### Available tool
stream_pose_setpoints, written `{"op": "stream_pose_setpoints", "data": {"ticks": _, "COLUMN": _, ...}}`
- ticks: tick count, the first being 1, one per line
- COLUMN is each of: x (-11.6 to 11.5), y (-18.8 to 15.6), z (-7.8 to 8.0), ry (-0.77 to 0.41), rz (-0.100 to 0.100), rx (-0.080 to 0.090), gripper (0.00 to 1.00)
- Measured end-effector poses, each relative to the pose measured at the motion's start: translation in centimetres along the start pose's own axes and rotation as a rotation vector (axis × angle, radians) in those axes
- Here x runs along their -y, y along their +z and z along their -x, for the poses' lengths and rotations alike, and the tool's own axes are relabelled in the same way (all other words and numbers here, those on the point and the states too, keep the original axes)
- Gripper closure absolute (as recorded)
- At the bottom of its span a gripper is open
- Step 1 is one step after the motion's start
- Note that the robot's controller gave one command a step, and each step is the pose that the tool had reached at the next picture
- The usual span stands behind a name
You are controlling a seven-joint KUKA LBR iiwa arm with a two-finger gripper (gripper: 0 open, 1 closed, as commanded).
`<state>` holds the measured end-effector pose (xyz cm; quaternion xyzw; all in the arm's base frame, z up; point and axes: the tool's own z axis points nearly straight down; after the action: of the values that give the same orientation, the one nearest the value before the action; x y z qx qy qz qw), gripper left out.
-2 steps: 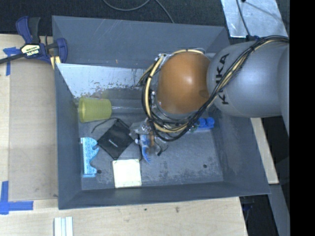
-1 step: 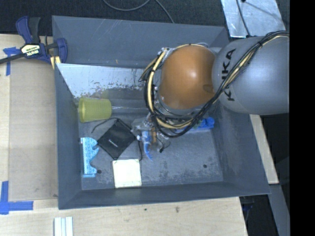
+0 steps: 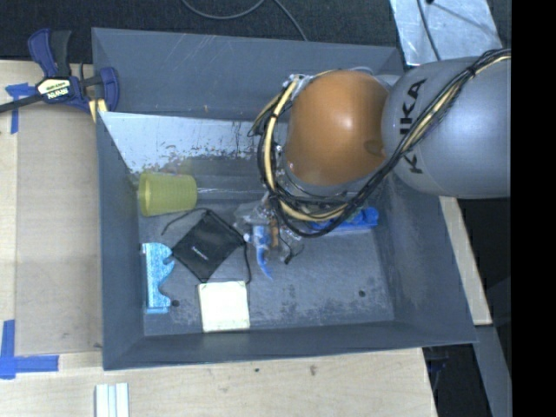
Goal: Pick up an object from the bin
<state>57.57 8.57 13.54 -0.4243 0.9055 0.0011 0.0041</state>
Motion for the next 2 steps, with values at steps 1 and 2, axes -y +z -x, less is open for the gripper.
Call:
{"op": "stream_pose_setpoints", "data": {"ticks": 1, "x": 0.05, "y": -1.38, "z": 0.05, "ry": 0.000, "rz": -0.002, "rx": 0.002, "gripper": 1.00}}
{"op": "stream_pose_setpoints", "data": {"ticks": 2, "x": 0.09, "y": -2.27, "z": 0.10, "ry": 0.002, "rz": -0.003, "rx": 0.004, "gripper": 1.00}}
